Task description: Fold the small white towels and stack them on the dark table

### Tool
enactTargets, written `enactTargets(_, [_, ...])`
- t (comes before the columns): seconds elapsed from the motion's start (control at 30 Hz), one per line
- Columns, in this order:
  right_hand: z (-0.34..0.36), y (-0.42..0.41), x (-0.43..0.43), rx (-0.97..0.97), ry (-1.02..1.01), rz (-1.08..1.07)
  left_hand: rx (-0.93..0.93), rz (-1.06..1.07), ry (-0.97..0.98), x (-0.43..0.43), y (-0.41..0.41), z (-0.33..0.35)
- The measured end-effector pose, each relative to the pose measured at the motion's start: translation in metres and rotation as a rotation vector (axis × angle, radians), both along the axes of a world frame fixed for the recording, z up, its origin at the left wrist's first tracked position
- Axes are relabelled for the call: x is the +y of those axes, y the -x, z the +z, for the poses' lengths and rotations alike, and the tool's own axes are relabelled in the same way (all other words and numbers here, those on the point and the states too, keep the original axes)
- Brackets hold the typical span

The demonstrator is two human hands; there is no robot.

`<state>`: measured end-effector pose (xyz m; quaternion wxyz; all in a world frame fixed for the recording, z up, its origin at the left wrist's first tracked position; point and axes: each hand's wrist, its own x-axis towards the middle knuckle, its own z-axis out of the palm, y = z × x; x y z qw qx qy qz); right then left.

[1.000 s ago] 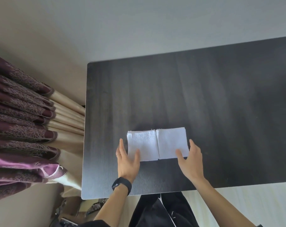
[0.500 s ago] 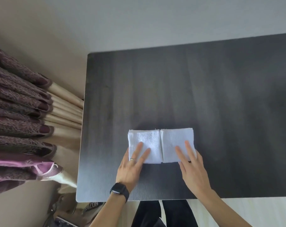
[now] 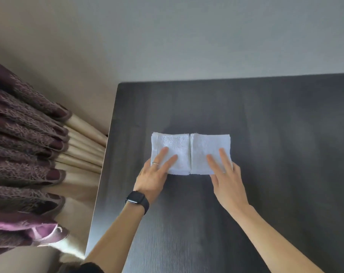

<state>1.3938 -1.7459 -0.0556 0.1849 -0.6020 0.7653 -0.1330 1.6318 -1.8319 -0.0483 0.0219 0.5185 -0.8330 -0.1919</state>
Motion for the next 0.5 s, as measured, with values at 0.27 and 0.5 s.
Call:
enactTargets(0.27, [-0.002, 0.019, -0.14, 0.04, 0.048, 0.014, -0.042, -0.043, 0.066, -0.142, 0.017, -0.006])
enactTargets(0.5, [-0.006, 0.03, -0.229, 0.114, 0.059, 0.062, -0.153, -0.073, 0.133, -0.228, 0.022, -0.009])
